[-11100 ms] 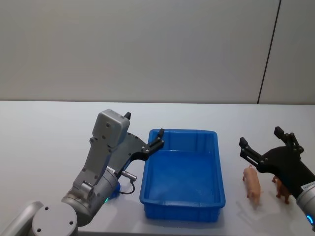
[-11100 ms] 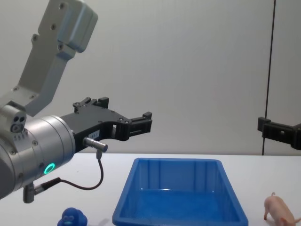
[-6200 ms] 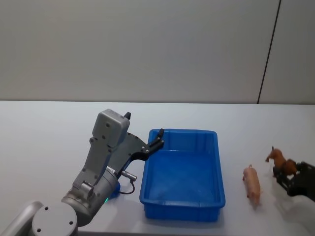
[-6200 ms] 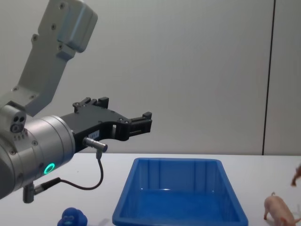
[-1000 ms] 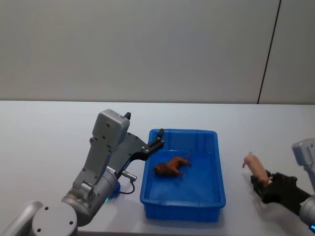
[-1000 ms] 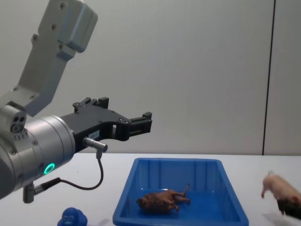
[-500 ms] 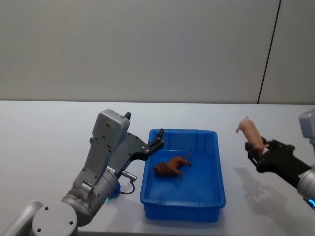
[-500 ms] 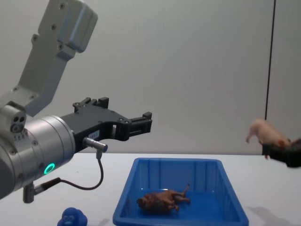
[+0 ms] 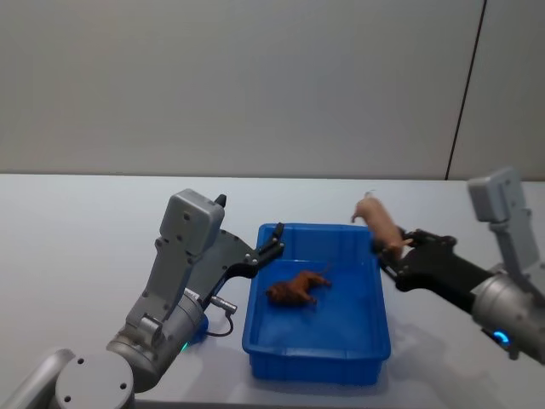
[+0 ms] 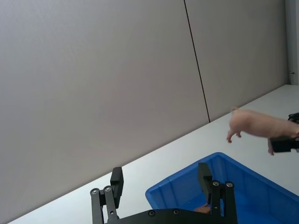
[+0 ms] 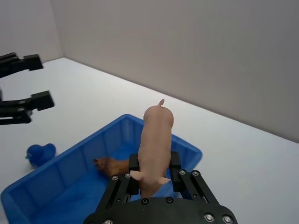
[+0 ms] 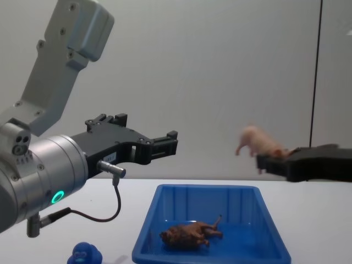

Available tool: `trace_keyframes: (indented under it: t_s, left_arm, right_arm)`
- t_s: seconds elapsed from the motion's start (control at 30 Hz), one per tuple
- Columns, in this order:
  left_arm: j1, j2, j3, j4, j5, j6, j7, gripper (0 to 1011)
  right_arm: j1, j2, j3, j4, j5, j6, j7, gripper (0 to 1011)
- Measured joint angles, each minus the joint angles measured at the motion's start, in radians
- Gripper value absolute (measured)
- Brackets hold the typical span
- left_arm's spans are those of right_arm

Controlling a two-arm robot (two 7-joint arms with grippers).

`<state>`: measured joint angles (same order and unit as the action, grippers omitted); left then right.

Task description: Pick up the two dolls from the table and place them into the box.

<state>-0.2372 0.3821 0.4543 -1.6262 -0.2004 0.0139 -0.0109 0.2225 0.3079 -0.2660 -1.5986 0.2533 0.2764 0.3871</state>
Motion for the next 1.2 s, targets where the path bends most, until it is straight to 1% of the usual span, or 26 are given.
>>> trace_keyframes:
  t_s: [0.17, 0.23, 0.3, 0.43, 0.5, 0.53, 0.6, 0.63, 0.7, 0.77, 0.83, 0.87, 0.9, 0.93, 0.97, 1.0, 1.03, 1.1, 1.13, 1.2]
  left_arm:
    - [0.0, 0.0, 0.0, 0.0, 0.0, 0.0, 0.0, 1002]
    - [0.0, 0.0, 0.0, 0.0, 0.0, 0.0, 0.0, 1002]
    - [0.0, 0.0, 0.0, 0.0, 0.0, 0.0, 0.0, 1002]
    - [0.0, 0.0, 0.0, 0.0, 0.0, 0.0, 0.0, 1002]
    - [0.0, 0.0, 0.0, 0.0, 0.0, 0.0, 0.0, 1002]
    - [0.0, 0.0, 0.0, 0.0, 0.0, 0.0, 0.0, 1002]
    - [0.0, 0.0, 0.0, 0.0, 0.0, 0.0, 0.0, 1002]
    - [0.0, 0.0, 0.0, 0.0, 0.0, 0.0, 0.0, 1002]
    - [0.0, 0.0, 0.0, 0.0, 0.0, 0.0, 0.0, 1002]
    - [0.0, 0.0, 0.0, 0.0, 0.0, 0.0, 0.0, 1002]
    - [0.0, 0.0, 0.0, 0.0, 0.0, 0.0, 0.0, 1002]
    - [0.0, 0.0, 0.0, 0.0, 0.0, 0.0, 0.0, 1002]
    - [0.0, 0.0, 0.0, 0.0, 0.0, 0.0, 0.0, 1002]
    - [0.0, 0.0, 0.0, 0.0, 0.0, 0.0, 0.0, 1002]
    - [0.0, 0.0, 0.0, 0.0, 0.0, 0.0, 0.0, 1002]
    - [0.0, 0.0, 0.0, 0.0, 0.0, 0.0, 0.0, 1002]
    - [0.0, 0.0, 0.0, 0.0, 0.0, 0.0, 0.0, 1002]
    - [0.0, 0.0, 0.0, 0.0, 0.0, 0.0, 0.0, 1002]
    - [0.0, 0.0, 0.0, 0.0, 0.0, 0.0, 0.0, 1002]
    - [0.0, 0.0, 0.0, 0.0, 0.0, 0.0, 0.0, 1002]
  right_arm:
    - [0.017, -0.024, -0.026, 0.019, -0.03, 0.021, 0.029, 362]
    - [0.019, -0.027, -0.03, 0.021, -0.034, 0.024, 0.032, 363]
    - [0.025, -0.037, -0.044, 0.032, -0.051, 0.031, 0.042, 363]
    - [0.031, -0.048, -0.057, 0.044, -0.068, 0.036, 0.05, 367]
    - [0.033, -0.052, -0.061, 0.048, -0.073, 0.038, 0.051, 405]
    - [0.034, -0.055, -0.065, 0.052, -0.077, 0.039, 0.052, 459]
    - [0.036, -0.058, -0.068, 0.056, -0.081, 0.04, 0.052, 518]
    - [0.037, -0.06, -0.07, 0.059, -0.082, 0.041, 0.052, 567]
    - [0.038, -0.061, -0.072, 0.062, -0.083, 0.041, 0.051, 601]
    - [0.039, -0.062, -0.072, 0.065, -0.083, 0.04, 0.048, 687]
    - [0.039, -0.062, -0.072, 0.065, -0.079, 0.038, 0.046, 746]
    - [0.039, -0.062, -0.071, 0.065, -0.073, 0.037, 0.043, 746]
    - [0.039, -0.061, -0.07, 0.065, -0.069, 0.036, 0.042, 798]
    - [0.039, -0.061, -0.069, 0.065, -0.065, 0.035, 0.041, 823]
    - [0.038, -0.058, -0.065, 0.065, -0.053, 0.032, 0.037, 875]
    - [0.037, -0.055, -0.061, 0.062, -0.042, 0.029, 0.035, 875]
    - [0.035, -0.053, -0.058, 0.061, -0.036, 0.028, 0.033, 909]
    - [0.032, -0.047, -0.052, 0.057, -0.022, 0.024, 0.03, 940]
    - [0.031, -0.043, -0.048, 0.055, -0.016, 0.022, 0.029, 985]
    - [0.026, -0.034, -0.038, 0.051, 0.001, 0.015, 0.025, 1001]
